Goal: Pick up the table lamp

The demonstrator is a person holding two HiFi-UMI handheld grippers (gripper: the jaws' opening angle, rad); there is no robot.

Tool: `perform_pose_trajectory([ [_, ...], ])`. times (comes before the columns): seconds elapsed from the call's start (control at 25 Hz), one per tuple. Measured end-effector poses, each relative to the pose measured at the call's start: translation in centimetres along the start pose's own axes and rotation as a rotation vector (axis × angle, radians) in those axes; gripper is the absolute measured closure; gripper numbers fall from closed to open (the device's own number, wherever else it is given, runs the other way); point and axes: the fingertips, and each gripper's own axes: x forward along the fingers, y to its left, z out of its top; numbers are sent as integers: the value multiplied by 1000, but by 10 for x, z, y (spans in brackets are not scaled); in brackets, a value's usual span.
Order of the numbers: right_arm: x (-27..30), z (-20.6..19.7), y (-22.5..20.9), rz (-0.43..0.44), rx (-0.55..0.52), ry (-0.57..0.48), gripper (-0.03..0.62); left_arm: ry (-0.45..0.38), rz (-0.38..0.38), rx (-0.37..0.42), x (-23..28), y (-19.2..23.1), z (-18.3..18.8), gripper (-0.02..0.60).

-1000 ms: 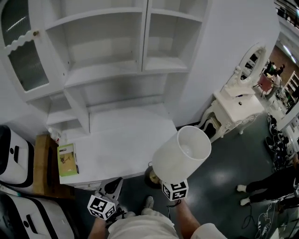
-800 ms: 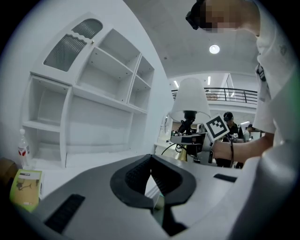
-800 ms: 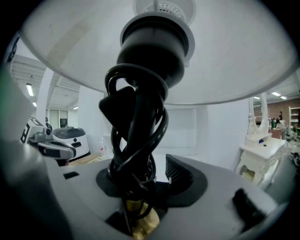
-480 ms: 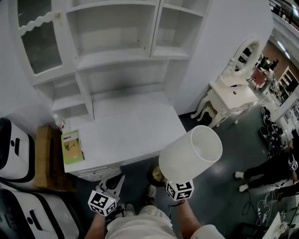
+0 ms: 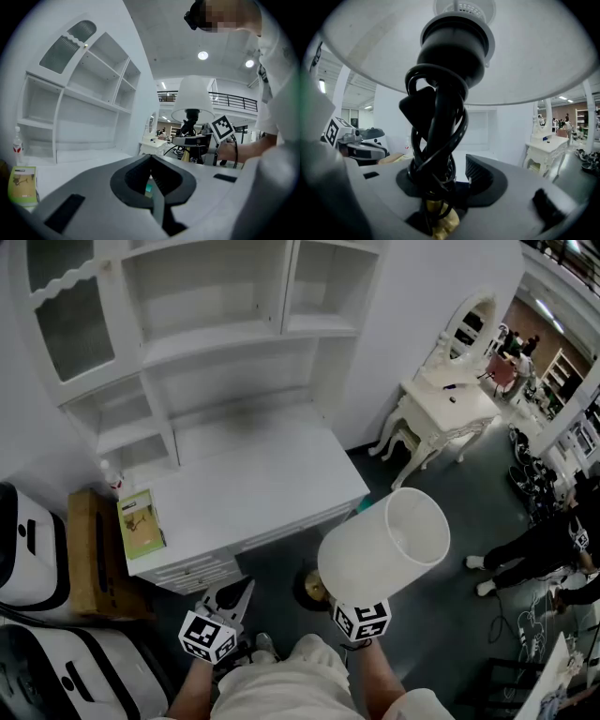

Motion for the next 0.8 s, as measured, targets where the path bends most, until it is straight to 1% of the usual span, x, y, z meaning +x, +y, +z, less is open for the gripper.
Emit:
perform_pose_trajectory([
  [0.2, -22, -2, -3, 4, 0, -16, 401, -5, -5, 16, 13, -18, 7, 572],
  [0.44, -56, -6, -5, 25, 13, -35, 401, -8, -23, 30, 31, -50, 13, 572],
  [0.64, -77, -13, -8, 31, 6, -53, 401, -3, -35, 41, 38, -77, 8, 572],
  [0.8, -86, -18, -10, 34, 16, -59, 401, 11, -33, 36, 40, -87, 1, 572],
])
